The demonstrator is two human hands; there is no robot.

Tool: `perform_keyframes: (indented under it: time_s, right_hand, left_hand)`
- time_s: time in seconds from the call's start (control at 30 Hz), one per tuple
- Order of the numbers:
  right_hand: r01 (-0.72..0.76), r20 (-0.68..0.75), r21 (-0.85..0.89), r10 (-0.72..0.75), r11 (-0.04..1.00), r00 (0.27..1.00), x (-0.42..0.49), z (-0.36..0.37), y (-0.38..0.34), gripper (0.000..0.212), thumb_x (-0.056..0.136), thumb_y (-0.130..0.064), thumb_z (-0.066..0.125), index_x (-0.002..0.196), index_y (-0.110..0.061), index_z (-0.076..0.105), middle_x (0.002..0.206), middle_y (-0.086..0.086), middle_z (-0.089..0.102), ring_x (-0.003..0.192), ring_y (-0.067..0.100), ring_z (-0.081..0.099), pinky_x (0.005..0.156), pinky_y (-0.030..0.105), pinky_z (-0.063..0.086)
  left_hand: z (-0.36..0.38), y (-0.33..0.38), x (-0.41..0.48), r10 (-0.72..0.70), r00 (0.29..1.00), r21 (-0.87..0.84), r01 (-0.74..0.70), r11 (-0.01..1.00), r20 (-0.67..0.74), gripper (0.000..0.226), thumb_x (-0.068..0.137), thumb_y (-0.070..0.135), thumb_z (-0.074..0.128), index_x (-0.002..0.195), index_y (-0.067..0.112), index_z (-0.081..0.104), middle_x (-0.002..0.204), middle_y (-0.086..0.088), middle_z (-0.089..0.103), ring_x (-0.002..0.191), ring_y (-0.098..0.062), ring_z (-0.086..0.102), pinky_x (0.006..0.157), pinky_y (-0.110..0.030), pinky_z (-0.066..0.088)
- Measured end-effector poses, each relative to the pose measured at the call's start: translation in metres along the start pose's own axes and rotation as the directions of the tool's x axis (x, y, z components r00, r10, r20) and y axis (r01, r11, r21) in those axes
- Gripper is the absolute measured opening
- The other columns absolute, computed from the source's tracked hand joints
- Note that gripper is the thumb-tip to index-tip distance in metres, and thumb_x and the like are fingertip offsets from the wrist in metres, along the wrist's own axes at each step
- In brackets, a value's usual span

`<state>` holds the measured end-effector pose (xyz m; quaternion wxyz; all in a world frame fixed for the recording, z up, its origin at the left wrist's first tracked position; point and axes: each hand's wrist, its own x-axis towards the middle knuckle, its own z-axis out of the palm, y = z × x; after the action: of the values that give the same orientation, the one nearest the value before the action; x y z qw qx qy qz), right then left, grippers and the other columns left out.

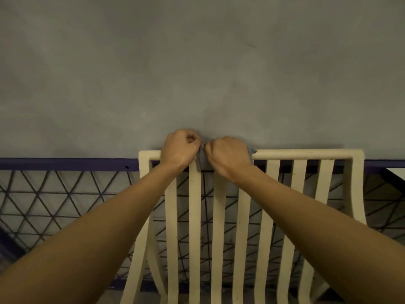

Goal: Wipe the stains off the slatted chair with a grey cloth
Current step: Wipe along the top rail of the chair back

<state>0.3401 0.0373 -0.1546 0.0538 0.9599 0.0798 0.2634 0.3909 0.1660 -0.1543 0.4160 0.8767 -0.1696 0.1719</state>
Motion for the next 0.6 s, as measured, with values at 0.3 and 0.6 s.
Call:
perform_keyframes:
  time_s: [0.3,0.6]
  right_hand:
    - [-0.278,0.257,0.158,0.233,0.947,0.938,0.013,0.005,0.027,0.035,0.098,-0.031,0.032,0.087,-0.011,0.058,0.090,0.011,0.058,0.080,0.027,0.051,0.073,0.034,0.046]
    - [0.047,-0.226,0.124,-0.018,0.991,0.974,-0.033,0.030,0.055,0.031,0.101,-0.031,0.035,0.082,-0.018,0.056,0.077,0.001,0.059,0.070,0.019,0.052,0.067,0.033,0.039]
  left_hand:
    - [0.017,-0.023,-0.022,0.407,0.911,0.526,-0.315,0.790,-0.065,0.045,0.101,0.035,0.029,0.064,0.024,0.052,0.063,-0.003,0.063,0.060,-0.024,0.057,0.068,-0.035,0.038]
    - [0.029,-0.027,-0.026,0.297,0.941,0.532,-0.169,0.830,-0.165,0.043,0.096,0.025,0.044,0.053,0.025,0.042,0.051,0.008,0.041,0.049,-0.016,0.037,0.066,-0.030,0.025]
